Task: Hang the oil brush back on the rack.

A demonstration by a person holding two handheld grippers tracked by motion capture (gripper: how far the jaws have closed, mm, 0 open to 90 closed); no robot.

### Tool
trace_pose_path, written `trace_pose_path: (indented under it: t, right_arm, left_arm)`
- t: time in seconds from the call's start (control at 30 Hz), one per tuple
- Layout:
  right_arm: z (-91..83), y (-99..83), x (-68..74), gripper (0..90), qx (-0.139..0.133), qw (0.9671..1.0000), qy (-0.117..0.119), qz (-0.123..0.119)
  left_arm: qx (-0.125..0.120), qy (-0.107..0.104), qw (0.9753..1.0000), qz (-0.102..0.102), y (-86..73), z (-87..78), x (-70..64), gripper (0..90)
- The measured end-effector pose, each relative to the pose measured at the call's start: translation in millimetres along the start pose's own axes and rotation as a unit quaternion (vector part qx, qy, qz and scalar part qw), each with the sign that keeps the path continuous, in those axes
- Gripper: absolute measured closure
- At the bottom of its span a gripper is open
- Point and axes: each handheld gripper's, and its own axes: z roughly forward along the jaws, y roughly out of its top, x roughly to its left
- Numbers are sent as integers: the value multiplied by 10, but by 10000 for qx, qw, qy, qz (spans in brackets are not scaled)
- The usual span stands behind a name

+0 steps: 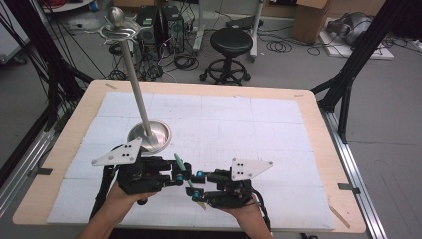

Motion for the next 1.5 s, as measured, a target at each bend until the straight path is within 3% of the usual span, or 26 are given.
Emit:
trace_pose_path:
  t: [0.03,0.07,0.1,0.13,0.17,0.2,0.23,0.27,0.43,0.53,0.63,0.67,0.7,0.77,0.8,0.83,0.93,1.03,1.17,1.27,1.3,1.33,1.37,1.43,1.47,1.5]
  right_arm:
    - [-11,2,8,590,3,9999,-127,-53]
    - [-17,6,28,594,12,9994,-291,-190]
    - [-17,6,28,594,12,9994,-291,-190]
    - [-9,28,80,597,200,9972,-579,-432]
    - [-9,28,80,597,200,9972,-579,-432]
    - [26,49,134,627,324,9944,-749,-670]
    - [26,49,134,627,324,9944,-749,-670]
    - [70,63,180,659,490,9909,-941,-834]
    - [116,81,227,748,635,9859,-1190,-989]
    - [102,87,208,823,615,9860,-1217,-957]
    - [80,92,185,843,585,9882,-1141,-835]
    - [47,89,157,848,459,9916,-987,-700]
    - [39,88,150,848,427,9922,-943,-689]
    - [25,82,138,850,366,9939,-835,-629]
    - [10,66,112,850,282,9965,-605,-503]
    - [6,59,102,850,239,9972,-541,-460]
    - [-10,36,60,850,99,9989,-307,-326]
    - [-8,33,53,851,91,9992,-218,-310]
    - [4,29,43,850,93,9995,-71,-276]
    - [12,20,37,804,89,9996,-120,-254]
    - [-7,20,22,588,1,9992,-354,-181]
    - [-7,20,22,588,1,9992,-354,-181]
    - [-57,30,8,517,-52,9981,-598,-154]
    - [-84,36,11,487,-63,9974,-694,-175]
    - [-168,55,21,407,-6,9938,-1067,-315]
    - [-198,61,29,391,29,9918,-1226,-360]
  left_arm:
    - [0,0,10000,0,0,0,0,783]
    - [46,172,9998,-42,2,1,-2,784]
    - [46,172,9998,-42,2,1,-2,785]
    - [87,372,9992,-83,2,8,-1,785]
    - [87,372,9992,-83,2,8,-1,786]
    - [108,518,9985,-101,2,13,-4,786]
    - [108,518,9985,-101,2,13,-4,786]
    - [113,629,9979,-93,3,18,-10,786]
    - [151,736,9971,-67,6,15,-22,786]
    - [122,704,9974,-78,8,16,-30,787]
    - [68,648,9979,-50,7,16,-33,783]
    - [-8,518,9986,-93,10,7,-32,755]
    - [-50,364,9991,-187,13,4,-20,707]
    - [-73,285,9994,-194,14,0,-14,675]
    - [-134,201,9996,-146,15,-6,-15,655]
    - [-134,201,9996,-146,15,-6,-15,654]
    - [-197,-28,9998,-98,14,-11,-11,674]
    - [-221,-86,9997,-91,15,-10,-2,697]
    - [-268,-77,9996,-56,18,-13,7,805]
    - [-167,88,9998,-22,25,-21,23,822]
    - [-153,144,9998,10,27,-24,24,825]
    - [-127,246,9996,51,35,-31,25,825]
    - [-88,377,9992,78,59,-49,41,826]
    - [-72,465,9988,96,84,-67,56,826]
    - [-54,591,9982,121,129,-99,79,827]
    - [-46,694,9975,144,168,-126,101,827]
